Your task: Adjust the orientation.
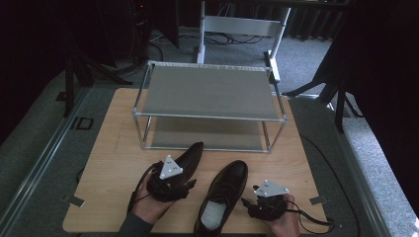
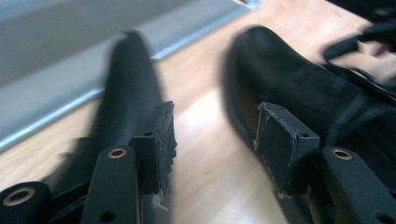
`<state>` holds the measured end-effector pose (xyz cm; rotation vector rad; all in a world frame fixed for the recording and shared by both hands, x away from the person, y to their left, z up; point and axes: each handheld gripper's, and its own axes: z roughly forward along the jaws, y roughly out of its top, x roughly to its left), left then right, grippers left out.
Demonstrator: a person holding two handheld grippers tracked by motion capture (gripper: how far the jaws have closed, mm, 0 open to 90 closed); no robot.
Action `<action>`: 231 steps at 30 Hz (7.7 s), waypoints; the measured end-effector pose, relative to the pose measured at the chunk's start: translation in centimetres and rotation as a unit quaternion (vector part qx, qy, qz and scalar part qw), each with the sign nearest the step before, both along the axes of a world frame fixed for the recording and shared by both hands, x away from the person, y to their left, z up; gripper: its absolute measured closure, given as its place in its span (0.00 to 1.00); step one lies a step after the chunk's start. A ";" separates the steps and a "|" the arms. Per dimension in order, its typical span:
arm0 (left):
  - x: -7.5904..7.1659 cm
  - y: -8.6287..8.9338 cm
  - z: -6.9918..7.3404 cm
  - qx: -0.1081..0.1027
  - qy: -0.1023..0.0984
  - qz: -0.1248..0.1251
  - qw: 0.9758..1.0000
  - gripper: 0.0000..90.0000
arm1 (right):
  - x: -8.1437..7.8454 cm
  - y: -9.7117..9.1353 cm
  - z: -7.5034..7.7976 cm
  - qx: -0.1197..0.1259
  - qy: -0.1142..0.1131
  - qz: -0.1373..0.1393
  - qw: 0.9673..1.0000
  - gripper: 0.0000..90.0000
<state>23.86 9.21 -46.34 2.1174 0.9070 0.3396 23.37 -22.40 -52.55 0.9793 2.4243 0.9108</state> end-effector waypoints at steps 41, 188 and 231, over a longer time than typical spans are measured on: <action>0.2 -4.4 -1.1 -0.050 0.061 -0.121 0.990 0.54 | 2.2 0.6 6.3 0.099 0.007 0.016 0.995 0.45; 9.4 -3.9 1.8 0.171 -0.047 -0.014 0.984 0.92 | 2.6 0.8 3.8 0.040 0.058 0.143 0.987 0.87; 6.9 -6.5 6.1 0.102 -0.029 -0.072 0.992 0.49 | 5.6 -0.9 8.3 0.107 0.014 0.007 0.994 0.46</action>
